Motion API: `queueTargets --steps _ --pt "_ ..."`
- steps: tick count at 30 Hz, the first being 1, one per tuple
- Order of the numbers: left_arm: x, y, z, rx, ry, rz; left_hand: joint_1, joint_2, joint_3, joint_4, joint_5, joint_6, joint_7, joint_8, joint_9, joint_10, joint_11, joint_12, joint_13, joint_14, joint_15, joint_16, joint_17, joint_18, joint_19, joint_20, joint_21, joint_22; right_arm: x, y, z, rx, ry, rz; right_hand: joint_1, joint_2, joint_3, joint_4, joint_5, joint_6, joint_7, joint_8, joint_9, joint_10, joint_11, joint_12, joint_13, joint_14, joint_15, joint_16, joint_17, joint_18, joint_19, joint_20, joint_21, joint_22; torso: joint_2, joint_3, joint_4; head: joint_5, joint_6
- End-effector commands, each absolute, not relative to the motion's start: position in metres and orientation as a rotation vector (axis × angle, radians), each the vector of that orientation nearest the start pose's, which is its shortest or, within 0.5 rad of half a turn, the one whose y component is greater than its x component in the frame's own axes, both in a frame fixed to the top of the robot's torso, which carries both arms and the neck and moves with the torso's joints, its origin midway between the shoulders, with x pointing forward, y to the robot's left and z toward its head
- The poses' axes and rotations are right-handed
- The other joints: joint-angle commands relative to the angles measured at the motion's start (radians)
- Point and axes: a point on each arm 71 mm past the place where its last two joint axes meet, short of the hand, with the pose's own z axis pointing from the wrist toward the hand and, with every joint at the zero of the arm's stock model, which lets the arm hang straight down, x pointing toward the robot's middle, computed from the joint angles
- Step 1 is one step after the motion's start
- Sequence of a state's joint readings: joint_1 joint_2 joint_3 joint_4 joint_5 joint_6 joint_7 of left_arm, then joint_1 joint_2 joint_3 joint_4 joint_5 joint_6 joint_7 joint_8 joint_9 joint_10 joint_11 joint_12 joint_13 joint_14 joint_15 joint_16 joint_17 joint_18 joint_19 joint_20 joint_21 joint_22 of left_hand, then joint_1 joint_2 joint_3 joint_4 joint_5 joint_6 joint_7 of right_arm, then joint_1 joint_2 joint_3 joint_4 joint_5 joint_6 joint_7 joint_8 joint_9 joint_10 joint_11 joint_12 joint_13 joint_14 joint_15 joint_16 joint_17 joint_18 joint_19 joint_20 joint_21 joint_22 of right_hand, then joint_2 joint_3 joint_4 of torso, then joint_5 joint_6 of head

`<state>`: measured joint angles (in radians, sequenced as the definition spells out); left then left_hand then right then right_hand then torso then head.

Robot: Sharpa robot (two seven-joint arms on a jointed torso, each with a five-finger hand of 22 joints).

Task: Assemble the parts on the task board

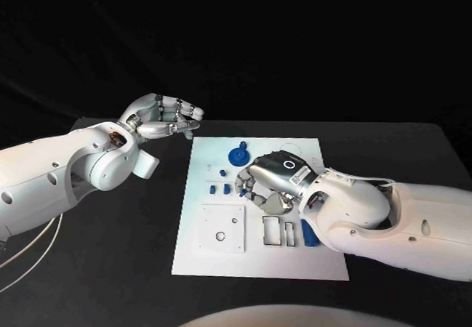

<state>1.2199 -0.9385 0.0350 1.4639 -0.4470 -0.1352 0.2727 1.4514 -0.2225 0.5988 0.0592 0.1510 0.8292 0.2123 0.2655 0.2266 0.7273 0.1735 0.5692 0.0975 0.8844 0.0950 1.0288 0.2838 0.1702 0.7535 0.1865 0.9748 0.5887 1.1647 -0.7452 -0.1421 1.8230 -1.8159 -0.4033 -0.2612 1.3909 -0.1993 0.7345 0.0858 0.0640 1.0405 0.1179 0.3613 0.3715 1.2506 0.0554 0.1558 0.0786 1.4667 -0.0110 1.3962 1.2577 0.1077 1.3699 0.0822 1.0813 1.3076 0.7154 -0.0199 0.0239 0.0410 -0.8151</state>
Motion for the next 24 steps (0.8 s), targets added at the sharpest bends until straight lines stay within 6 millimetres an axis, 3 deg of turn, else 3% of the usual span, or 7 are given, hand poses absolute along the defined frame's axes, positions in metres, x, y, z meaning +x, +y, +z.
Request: queueTargets --steps 1,6,12,24 --pt "0.503 0.258 -0.147 -0.666 1.593 -1.393 -0.004 0.009 -0.002 -0.002 0.006 -0.009 0.020 -0.004 -0.001 -0.007 0.002 0.004 -0.001 -0.003 0.004 -0.005 0.000 0.013 -0.003 0.004 -0.004 -0.001 0.380 -0.073 -0.199 -0.529 1.524 0.830 -0.008 0.006 0.000 -0.006 0.003 0.006 0.004 0.003 0.023 0.005 0.001 -0.001 0.000 0.038 -0.009 0.003 -0.002 -0.008 0.000 0.001 -0.007 0.031 0.001 -0.0007 0.0003 0.011 -0.002" --pt "0.503 0.256 -0.148 -0.667 1.596 -1.394 -0.004 0.009 -0.002 -0.002 0.006 -0.009 0.020 -0.004 -0.001 -0.007 0.002 0.004 -0.001 -0.003 0.004 -0.005 0.000 0.013 -0.003 0.004 -0.004 -0.001 0.377 -0.067 -0.208 -0.530 1.548 0.845 -0.008 0.007 0.001 -0.006 0.003 0.006 0.004 0.003 0.023 0.005 0.001 -0.002 0.000 0.038 -0.009 0.003 -0.002 -0.008 0.000 0.001 -0.006 0.031 0.002 -0.0003 -0.0001 0.026 -0.008" --pt "0.503 0.255 -0.148 -0.667 1.600 -1.397 -0.005 0.009 -0.002 -0.001 0.006 -0.009 0.020 -0.003 -0.001 -0.009 0.002 0.005 -0.001 -0.003 0.004 -0.004 0.000 0.013 -0.003 0.004 -0.004 -0.002 0.375 -0.064 -0.215 -0.531 1.570 0.853 -0.009 0.007 0.001 -0.007 0.003 0.005 0.004 0.003 0.024 0.005 0.001 -0.003 0.000 0.038 -0.009 0.002 -0.003 -0.007 -0.001 0.001 -0.009 0.030 0.002 0.0005 0.0001 0.031 -0.020" --pt "0.503 0.253 -0.149 -0.666 1.606 -1.400 -0.005 0.009 -0.002 -0.001 0.006 -0.009 0.020 -0.003 -0.001 -0.009 0.002 0.005 -0.001 -0.003 0.004 -0.004 0.000 0.013 -0.003 0.004 -0.004 -0.002 0.376 -0.062 -0.225 -0.539 1.609 0.841 -0.010 0.008 0.002 -0.008 0.003 0.004 0.005 0.003 0.024 0.004 0.002 -0.004 0.000 0.038 -0.009 0.001 -0.004 -0.007 -0.001 0.001 -0.011 0.029 0.002 0.0014 -0.0016 0.041 -0.029"
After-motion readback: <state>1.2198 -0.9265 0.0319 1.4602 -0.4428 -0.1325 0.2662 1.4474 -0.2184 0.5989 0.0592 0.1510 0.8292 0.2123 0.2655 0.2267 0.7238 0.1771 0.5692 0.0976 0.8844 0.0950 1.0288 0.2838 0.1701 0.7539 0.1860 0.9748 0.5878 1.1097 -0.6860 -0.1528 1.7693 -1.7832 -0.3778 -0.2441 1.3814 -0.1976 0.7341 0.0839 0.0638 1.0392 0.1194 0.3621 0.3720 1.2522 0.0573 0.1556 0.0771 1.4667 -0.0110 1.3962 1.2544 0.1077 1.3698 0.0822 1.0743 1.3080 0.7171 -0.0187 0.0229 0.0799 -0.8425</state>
